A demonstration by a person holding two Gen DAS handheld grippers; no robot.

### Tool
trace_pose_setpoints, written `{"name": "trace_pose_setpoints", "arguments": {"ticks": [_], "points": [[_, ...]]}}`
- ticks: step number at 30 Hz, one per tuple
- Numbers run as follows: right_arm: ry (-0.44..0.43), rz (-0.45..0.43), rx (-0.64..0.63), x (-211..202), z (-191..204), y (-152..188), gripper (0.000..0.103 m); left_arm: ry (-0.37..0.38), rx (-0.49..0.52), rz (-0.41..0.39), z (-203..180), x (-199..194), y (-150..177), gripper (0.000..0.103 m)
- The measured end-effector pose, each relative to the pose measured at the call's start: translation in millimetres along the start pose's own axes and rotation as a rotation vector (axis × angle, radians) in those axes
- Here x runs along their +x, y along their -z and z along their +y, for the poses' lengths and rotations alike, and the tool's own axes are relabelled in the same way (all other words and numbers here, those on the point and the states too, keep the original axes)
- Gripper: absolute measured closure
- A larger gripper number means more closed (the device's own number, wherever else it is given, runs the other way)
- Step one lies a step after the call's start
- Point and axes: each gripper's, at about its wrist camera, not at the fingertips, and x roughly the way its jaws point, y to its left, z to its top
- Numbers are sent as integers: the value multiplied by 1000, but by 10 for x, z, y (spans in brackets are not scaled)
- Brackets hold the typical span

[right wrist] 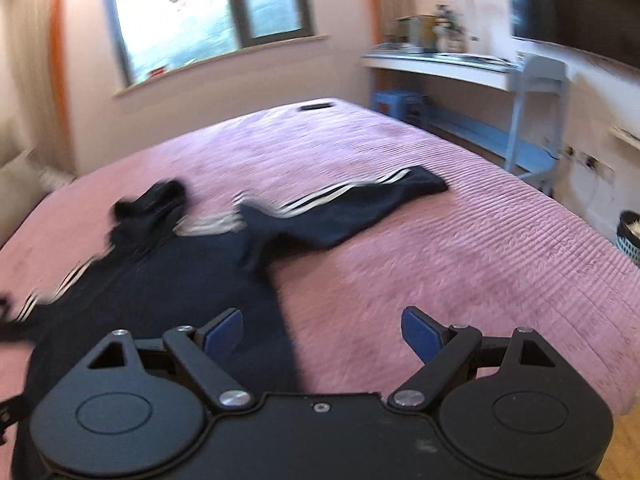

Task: Fold large clothes
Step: 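Move the right gripper to the striped sleeve cuff and grasp it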

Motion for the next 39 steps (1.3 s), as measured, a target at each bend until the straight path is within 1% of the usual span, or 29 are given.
{"name": "trace_pose_setpoints", "arguments": {"ticks": [1, 3, 6, 9, 11, 14, 17, 20, 22, 26, 31, 35, 39], "points": [[23, 3, 15, 165, -37, -69, 1, 10, 8, -10, -33, 178, -82, 0], [38, 17, 40, 455, -111, -212, 1, 31, 29, -21, -122, 482, -261, 0], [75, 63, 30, 761, -139, -422, 1, 45, 53, 2, -309, 825, -552, 0], [88, 116, 13, 1008, -153, -643, 1, 79, 55, 48, -490, 1045, -803, 0], [108, 149, -5, 1170, -177, -809, 1, 101, 51, 98, -636, 1193, -970, 0], [113, 206, -19, 1452, -249, -1083, 1, 113, 52, 156, -822, 1379, -1158, 1], [101, 233, 15, 1796, -451, -1345, 1, 120, 42, 190, -1032, 1566, -1365, 4], [106, 252, 66, 2150, -698, -1565, 1, 126, 18, 225, -1193, 1755, -1527, 4], [109, 253, 100, 2402, -878, -1686, 1, 113, 6, 241, -1286, 1874, -1591, 4], [127, 276, 159, 2939, -1192, -1865, 1, 75, 17, 253, -1431, 2112, -1710, 4], [112, 366, 279, 3565, -1538, -1945, 1, 45, 30, 267, -1511, 2334, -1774, 4], [131, 417, 307, 3875, -1647, -1923, 1, 22, 31, 284, -1542, 2461, -1762, 4], [143, 423, 319, 4029, -1659, -1868, 1, 9, 23, 314, -1560, 2601, -1745, 4]]}}
